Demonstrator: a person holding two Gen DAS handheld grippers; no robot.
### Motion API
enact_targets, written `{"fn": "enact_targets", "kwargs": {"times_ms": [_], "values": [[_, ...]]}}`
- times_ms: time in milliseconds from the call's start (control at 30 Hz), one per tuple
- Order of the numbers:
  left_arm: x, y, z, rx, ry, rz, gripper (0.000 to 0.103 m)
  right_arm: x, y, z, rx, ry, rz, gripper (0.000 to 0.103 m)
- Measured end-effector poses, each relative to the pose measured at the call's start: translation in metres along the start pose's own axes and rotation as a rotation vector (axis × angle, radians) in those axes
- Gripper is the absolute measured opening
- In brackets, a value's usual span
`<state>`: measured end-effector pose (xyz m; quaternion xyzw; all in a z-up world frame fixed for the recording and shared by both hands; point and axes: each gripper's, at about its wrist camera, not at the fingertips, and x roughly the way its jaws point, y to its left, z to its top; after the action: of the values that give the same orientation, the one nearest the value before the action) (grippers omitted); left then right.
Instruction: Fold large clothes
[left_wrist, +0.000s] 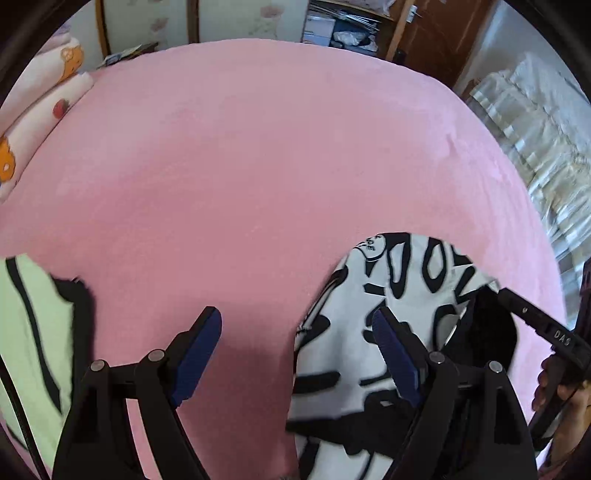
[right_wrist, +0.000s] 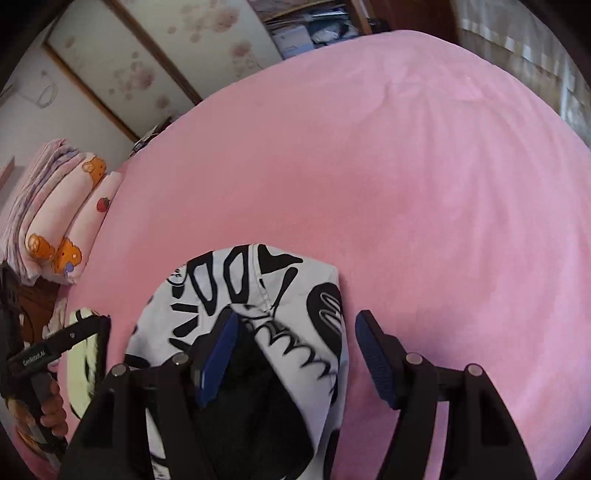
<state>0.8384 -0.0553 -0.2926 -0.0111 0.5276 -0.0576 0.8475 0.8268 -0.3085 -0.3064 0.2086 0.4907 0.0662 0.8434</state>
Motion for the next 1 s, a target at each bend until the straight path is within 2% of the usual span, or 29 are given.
{"fn": "enact_targets", "kwargs": {"times_ms": [133, 233, 267, 333, 367, 400, 433, 467, 533, 600, 667, 733, 800, 1000], "values": [[0.027, -0.007, -0.004, 0.004, -0.004, -0.030, 0.083, 0.031, -0.005, 0.000, -0.048, 0.015, 0.060, 0.066], [0.045, -0.009, -0.007, -0.032, -0.007, -0.060, 0.081, 0.046, -0.011, 0.000, -0.023, 0.026, 0.139, 0.066], [0.050, -0.009, -0.008, -0.048, -0.002, -0.067, 0.077, 0.050, -0.016, -0.001, 0.008, 0.030, 0.162, 0.066], [0.064, -0.005, -0.011, -0.100, 0.017, -0.090, 0.054, 0.055, -0.027, -0.004, 0.078, 0.024, 0.217, 0.066], [0.070, -0.002, -0.012, -0.134, 0.033, -0.107, 0.050, 0.056, -0.031, -0.005, 0.101, 0.020, 0.237, 0.066], [0.077, 0.001, -0.013, -0.173, 0.052, -0.133, 0.041, 0.056, -0.036, -0.006, 0.128, 0.009, 0.262, 0.066], [0.084, 0.005, -0.015, -0.220, 0.067, -0.158, 0.039, 0.055, -0.042, -0.007, 0.157, -0.002, 0.287, 0.065], [0.088, 0.008, -0.016, -0.260, 0.070, -0.175, 0.038, 0.055, -0.045, -0.008, 0.173, -0.005, 0.300, 0.061], [0.091, 0.012, -0.018, -0.294, 0.081, -0.225, 0.024, 0.056, -0.049, -0.008, 0.189, -0.002, 0.312, 0.044], [0.091, 0.012, -0.017, -0.300, 0.110, -0.256, 0.016, 0.058, -0.050, -0.008, 0.211, 0.002, 0.330, 0.023], [0.086, 0.011, -0.015, -0.302, 0.118, -0.286, 0.011, 0.055, -0.051, -0.009, 0.220, -0.012, 0.369, 0.014], [0.074, 0.008, -0.014, -0.294, 0.089, -0.307, 0.009, 0.049, -0.047, -0.011, 0.217, -0.032, 0.383, 0.012], [0.054, 0.005, -0.012, -0.273, 0.028, -0.315, 0.008, 0.039, -0.041, -0.011, 0.212, -0.055, 0.395, 0.011], [-0.020, -0.004, -0.017, -0.185, -0.166, -0.409, 0.008, -0.010, -0.017, -0.008, 0.164, -0.134, 0.466, 0.011]]}}
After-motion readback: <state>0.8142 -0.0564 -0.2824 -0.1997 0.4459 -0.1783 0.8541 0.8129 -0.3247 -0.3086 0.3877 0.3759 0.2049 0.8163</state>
